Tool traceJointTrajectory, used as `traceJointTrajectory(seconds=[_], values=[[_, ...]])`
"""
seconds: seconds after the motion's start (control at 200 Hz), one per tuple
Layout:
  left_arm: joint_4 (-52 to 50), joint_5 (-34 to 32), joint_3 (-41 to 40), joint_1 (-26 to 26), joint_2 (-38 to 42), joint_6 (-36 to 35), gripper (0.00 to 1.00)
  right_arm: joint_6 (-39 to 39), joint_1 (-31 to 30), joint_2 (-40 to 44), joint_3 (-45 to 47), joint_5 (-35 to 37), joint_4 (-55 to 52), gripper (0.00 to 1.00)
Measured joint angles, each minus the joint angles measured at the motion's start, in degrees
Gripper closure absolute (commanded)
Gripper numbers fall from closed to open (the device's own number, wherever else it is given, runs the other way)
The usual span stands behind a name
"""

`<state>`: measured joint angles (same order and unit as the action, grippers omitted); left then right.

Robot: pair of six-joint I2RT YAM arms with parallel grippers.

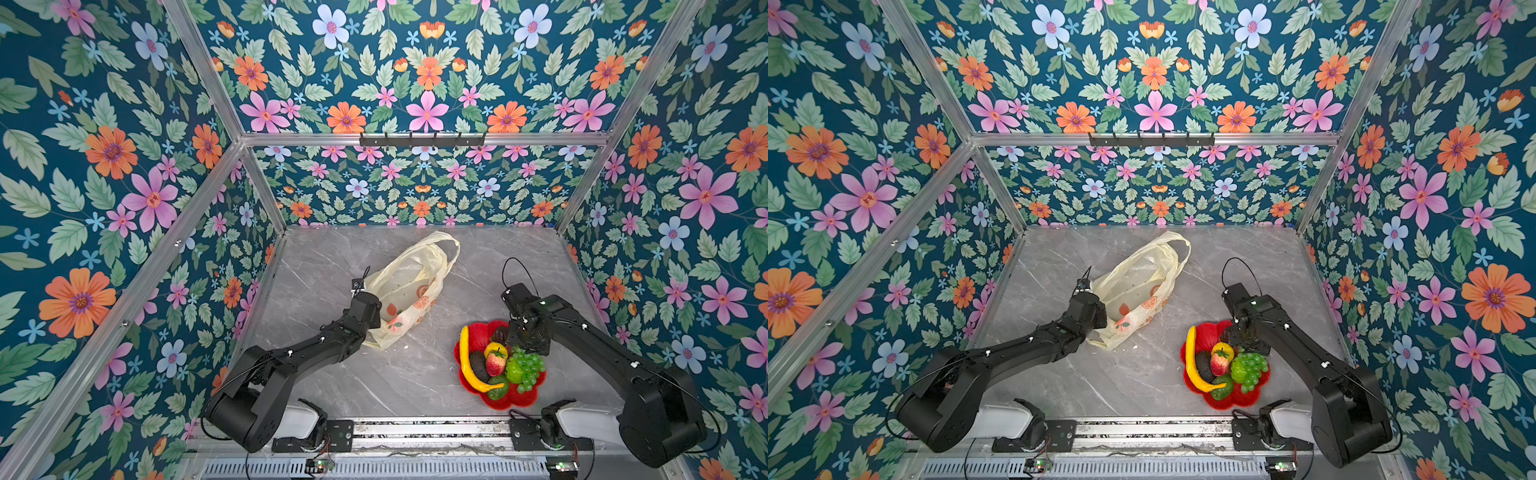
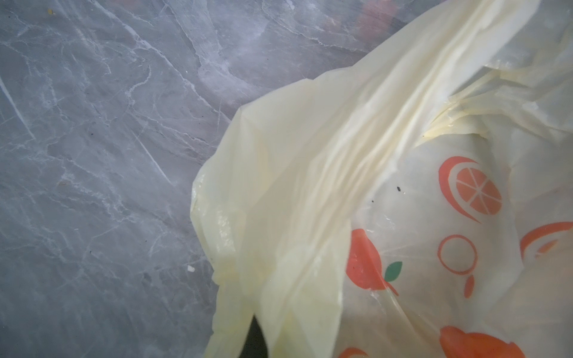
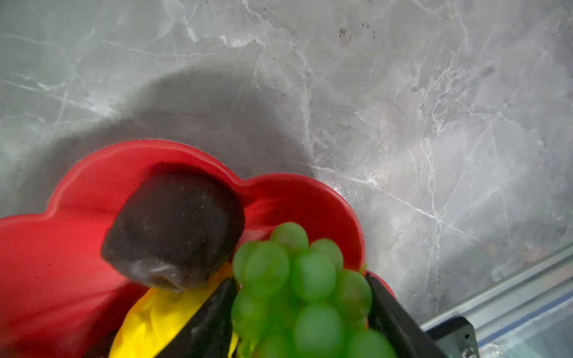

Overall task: Take fruits out of the plastic bag
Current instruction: Place the fruit on the plate.

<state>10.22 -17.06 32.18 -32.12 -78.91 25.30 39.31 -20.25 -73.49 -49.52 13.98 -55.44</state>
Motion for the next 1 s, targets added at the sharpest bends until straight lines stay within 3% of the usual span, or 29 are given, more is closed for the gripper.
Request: traceJointTrajectory(seconds=[0.41,0.755,1.0], values=[[0.0,0.0,0.0,0.0,-0.1,0.0,1.00,0.9,0.5,1.0,-0.5,3.0,-1.6,0.27],[0.0,0.0,0.3,0.0,-0.9,0.0,1.00,1.8,0.5,0.0,2.2,-0.5,0.6,0.35],[0.0,0.0,0.4,0.0,-1.1,0.0,1.00,2.3,0.5,-0.2,1.2,-1.3,1.4,0.30]])
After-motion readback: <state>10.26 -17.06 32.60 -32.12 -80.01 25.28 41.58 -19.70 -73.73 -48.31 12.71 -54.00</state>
